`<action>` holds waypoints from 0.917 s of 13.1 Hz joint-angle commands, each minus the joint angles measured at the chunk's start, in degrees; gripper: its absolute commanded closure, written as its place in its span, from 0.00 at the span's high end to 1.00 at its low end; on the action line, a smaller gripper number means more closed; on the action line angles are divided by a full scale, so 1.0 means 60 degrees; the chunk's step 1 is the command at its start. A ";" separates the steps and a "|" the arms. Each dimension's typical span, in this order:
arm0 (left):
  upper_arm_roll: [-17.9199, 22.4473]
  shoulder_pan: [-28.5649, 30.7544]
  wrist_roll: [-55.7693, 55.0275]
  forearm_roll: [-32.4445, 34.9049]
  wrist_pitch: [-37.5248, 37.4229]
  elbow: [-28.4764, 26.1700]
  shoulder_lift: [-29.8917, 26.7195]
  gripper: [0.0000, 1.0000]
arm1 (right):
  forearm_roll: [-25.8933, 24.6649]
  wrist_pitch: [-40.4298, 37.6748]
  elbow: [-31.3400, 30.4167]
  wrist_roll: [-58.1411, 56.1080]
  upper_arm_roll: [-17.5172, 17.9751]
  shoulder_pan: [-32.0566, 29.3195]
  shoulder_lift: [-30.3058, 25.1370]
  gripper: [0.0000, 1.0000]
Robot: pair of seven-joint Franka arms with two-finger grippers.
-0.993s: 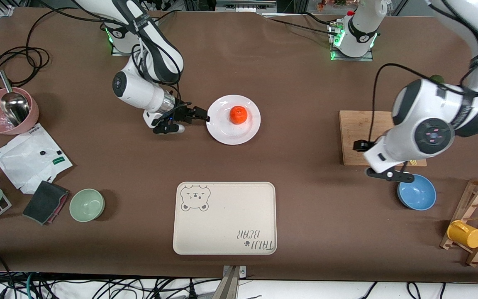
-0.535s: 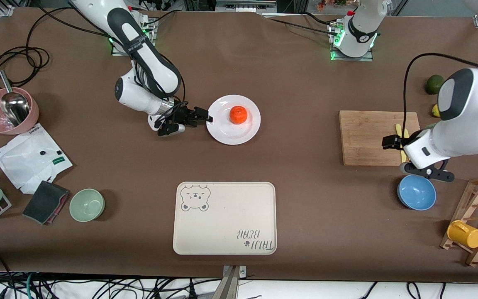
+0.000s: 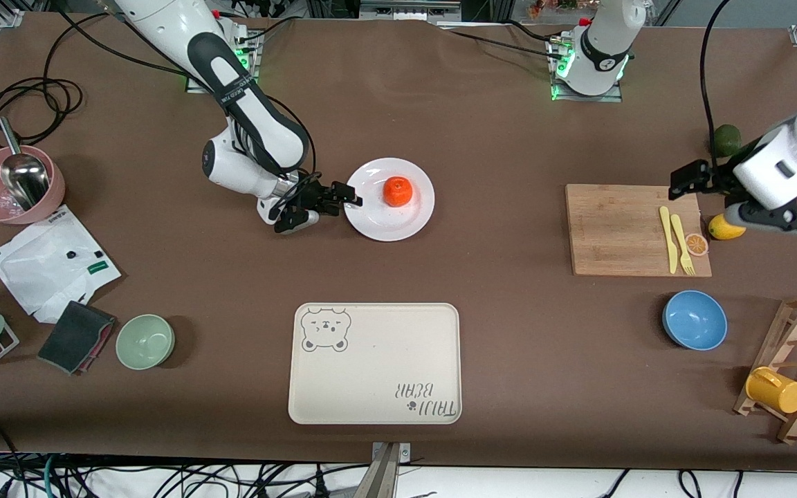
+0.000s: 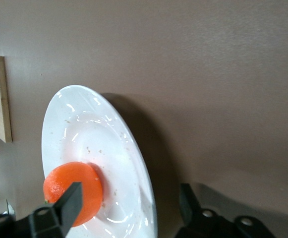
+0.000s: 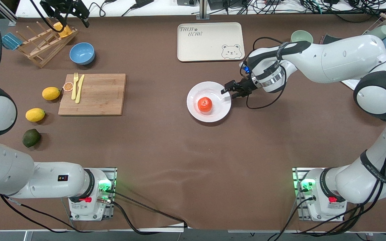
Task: Place orange and plate with both arms
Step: 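Grip the plate rim with the right gripper while the left gripper withdraws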
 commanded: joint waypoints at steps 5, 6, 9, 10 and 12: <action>-0.0528 -0.0112 -0.1431 -0.0061 -0.0147 -0.1229 -0.1320 1.00 | 0.0243 -0.0458 0.0700 -0.1748 0.0074 -0.0172 0.0808 0.00; -0.0514 -0.0097 -0.1417 -0.0061 -0.0191 -0.1170 -0.1305 1.00 | 0.0257 -0.0458 0.0831 -0.1953 0.0074 -0.0172 0.0939 0.00; -0.0455 0.0005 -0.1373 -0.0061 -0.0279 -0.0980 -0.1173 1.00 | 0.0257 -0.0472 0.1110 -0.1955 0.0060 -0.0201 0.1159 0.00; -0.0455 0.0034 -0.1344 -0.0061 -0.0598 -0.0965 -0.1173 1.00 | 0.0272 -0.0473 0.1125 -0.1911 0.0060 -0.0216 0.1174 0.00; -0.0513 0.0020 -0.1343 -0.0061 -0.0748 -0.0935 -0.1173 1.00 | 0.0287 -0.0560 0.1169 -0.1882 0.0074 -0.0391 0.1218 0.00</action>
